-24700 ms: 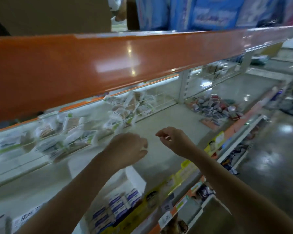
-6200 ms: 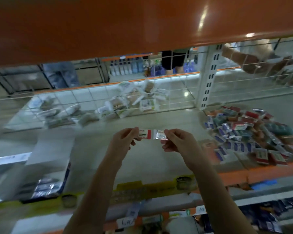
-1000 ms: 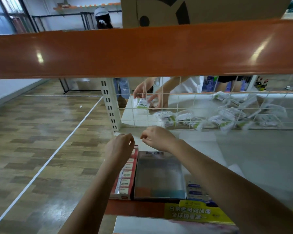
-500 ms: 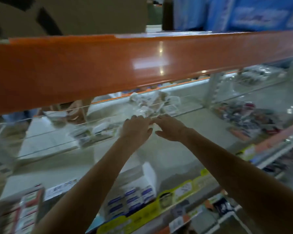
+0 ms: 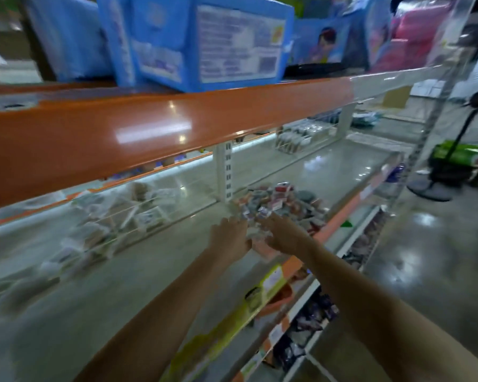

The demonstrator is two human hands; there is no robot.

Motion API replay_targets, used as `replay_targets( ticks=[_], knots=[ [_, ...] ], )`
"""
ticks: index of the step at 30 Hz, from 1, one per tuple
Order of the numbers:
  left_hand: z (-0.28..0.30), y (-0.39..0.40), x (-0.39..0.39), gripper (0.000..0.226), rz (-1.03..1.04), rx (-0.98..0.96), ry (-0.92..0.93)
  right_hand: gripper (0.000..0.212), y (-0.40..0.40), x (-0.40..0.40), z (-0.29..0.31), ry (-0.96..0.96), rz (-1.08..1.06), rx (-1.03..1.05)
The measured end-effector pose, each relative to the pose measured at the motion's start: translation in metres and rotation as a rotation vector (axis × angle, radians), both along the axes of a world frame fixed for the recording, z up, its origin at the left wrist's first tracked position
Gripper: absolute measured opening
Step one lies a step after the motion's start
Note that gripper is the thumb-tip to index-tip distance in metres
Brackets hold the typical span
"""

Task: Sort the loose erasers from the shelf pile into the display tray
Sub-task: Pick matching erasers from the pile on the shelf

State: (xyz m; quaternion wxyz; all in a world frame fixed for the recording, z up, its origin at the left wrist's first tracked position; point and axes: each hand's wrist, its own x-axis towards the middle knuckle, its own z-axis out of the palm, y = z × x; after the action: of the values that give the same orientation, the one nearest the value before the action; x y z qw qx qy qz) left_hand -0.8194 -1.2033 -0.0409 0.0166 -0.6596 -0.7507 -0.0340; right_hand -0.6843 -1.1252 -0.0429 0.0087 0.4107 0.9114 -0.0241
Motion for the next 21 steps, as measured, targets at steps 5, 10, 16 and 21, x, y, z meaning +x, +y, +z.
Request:
replay_targets(
  ticks=[5,10,16,21],
  knots=[
    [-0.012,0.049,0.017,0.039,0.037,-0.023,-0.009,0.046,0.046,0.039,-0.016,-0.021,-0.092,0.015],
    [-0.018,0.089,0.022,0.043,0.025,0.01,-0.04,0.051,0.068,0.05,-0.027,0.053,-0.187,0.049],
    [-0.025,0.109,0.024,0.046,0.009,0.04,-0.022,0.036,0.073,0.055,-0.037,0.132,-0.186,0.08],
    [-0.04,0.113,0.019,0.035,0.041,0.085,-0.092,0.036,0.077,0.052,-0.044,0.121,-0.198,0.11]
  ],
)
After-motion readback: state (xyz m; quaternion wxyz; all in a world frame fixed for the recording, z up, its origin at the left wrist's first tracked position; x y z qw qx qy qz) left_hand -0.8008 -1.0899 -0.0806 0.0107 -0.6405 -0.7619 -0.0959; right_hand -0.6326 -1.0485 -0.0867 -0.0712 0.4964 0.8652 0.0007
